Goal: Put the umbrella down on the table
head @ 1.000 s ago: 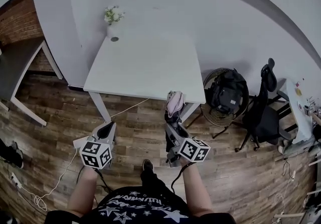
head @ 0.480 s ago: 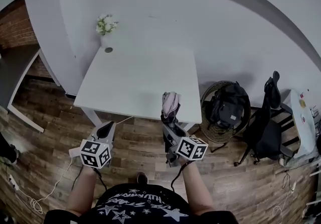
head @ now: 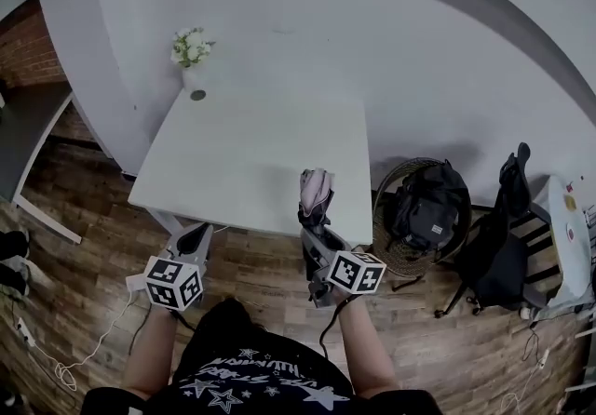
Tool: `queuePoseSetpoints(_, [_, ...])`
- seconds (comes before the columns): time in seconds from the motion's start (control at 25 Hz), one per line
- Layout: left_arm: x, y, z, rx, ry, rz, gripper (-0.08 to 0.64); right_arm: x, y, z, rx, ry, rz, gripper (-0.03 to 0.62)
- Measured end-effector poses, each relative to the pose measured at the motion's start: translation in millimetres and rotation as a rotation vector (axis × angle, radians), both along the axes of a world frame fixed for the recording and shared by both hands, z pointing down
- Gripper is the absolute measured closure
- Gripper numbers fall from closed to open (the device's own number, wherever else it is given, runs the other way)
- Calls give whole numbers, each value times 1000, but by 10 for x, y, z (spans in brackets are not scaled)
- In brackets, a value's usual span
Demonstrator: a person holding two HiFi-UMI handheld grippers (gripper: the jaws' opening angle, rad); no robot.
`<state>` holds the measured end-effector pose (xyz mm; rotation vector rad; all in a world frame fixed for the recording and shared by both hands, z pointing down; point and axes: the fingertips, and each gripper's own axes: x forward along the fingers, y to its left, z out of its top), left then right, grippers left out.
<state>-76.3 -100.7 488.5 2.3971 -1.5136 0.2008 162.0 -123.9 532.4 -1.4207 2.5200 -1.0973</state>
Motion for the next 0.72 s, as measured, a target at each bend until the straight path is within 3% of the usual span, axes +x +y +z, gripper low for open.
queuePoseSetpoints(0.4, [187,-534,113,-18,-4,58,556,130,-346,163,-28,-5,42,367])
queuePoseSetpoints(0.72, [288,-1274,162,-29,11,96,556,221,-913,269,-61,58,46,367])
